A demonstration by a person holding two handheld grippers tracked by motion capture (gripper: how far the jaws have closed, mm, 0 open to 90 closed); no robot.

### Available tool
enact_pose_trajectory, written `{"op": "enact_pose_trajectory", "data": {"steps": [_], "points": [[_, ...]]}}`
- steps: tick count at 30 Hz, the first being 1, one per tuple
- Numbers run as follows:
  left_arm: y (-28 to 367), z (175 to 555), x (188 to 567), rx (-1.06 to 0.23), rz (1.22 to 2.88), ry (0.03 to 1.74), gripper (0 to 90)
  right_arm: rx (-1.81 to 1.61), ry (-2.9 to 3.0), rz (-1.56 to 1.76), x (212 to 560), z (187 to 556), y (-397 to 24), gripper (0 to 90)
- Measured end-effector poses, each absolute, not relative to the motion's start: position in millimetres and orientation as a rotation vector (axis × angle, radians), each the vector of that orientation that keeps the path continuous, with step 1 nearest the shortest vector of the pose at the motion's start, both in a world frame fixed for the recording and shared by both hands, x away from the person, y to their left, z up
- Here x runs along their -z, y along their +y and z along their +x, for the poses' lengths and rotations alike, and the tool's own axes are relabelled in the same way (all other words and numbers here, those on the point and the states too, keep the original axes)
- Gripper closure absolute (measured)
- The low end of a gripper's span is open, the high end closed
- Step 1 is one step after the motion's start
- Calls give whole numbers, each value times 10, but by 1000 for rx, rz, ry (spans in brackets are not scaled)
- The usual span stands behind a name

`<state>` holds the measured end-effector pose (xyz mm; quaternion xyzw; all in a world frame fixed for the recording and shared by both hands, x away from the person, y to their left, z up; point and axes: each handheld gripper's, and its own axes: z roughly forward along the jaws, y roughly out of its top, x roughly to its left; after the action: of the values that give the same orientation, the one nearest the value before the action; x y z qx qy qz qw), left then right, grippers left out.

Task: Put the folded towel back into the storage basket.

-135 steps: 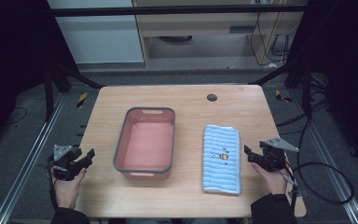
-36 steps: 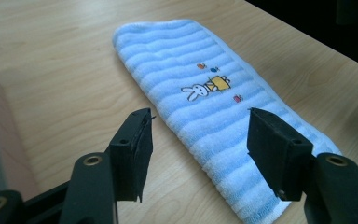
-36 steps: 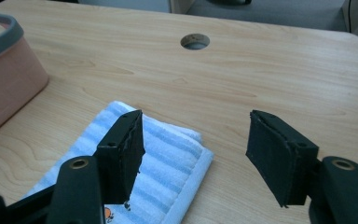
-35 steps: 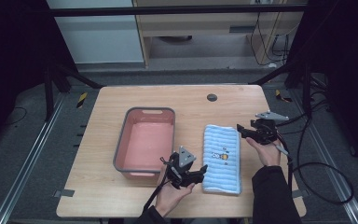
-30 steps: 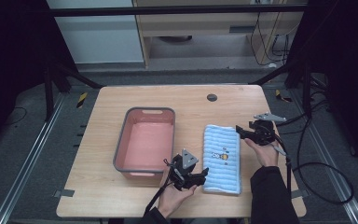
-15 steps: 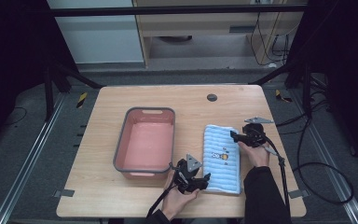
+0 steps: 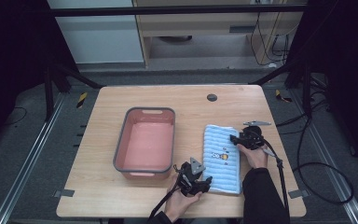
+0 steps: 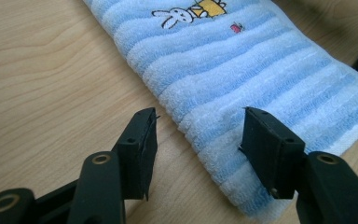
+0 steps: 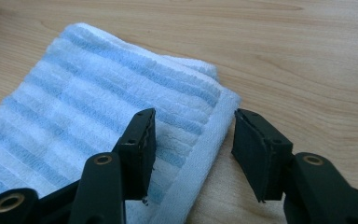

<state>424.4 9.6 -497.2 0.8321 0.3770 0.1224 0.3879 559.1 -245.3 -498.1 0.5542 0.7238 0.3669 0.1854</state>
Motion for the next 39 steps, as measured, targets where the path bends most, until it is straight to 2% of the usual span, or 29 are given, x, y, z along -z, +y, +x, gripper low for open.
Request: {"op": "enact_pose_trajectory", "data": {"steps": [5, 10, 12, 15, 19, 28, 39], "points": [[89, 4240, 5006, -301, 2115, 962, 487, -1017, 2052, 1557, 5004, 5595, -2421, 516], [79, 4224, 5023, -282, 2107, 962, 561, -1025, 2059, 1548, 5011, 5593, -2408, 562], [70, 4212, 5022, -284, 2106, 969, 597, -1031, 2069, 1536, 5014, 5587, -2393, 625], [57, 4200, 5021, -280, 2104, 974, 626, -1037, 2073, 1537, 5016, 5585, -2389, 666], [35, 4199, 5018, -276, 2102, 985, 718, -1054, 2082, 1532, 5012, 5573, -2362, 766], [-2, 4172, 5005, -302, 2098, 986, 825, -1067, 2089, 1514, 4990, 5559, -2355, 814], [164, 4178, 4886, -242, 1993, 995, 840, -1166, 2052, 1418, 4692, 5409, -2395, 820]]}}
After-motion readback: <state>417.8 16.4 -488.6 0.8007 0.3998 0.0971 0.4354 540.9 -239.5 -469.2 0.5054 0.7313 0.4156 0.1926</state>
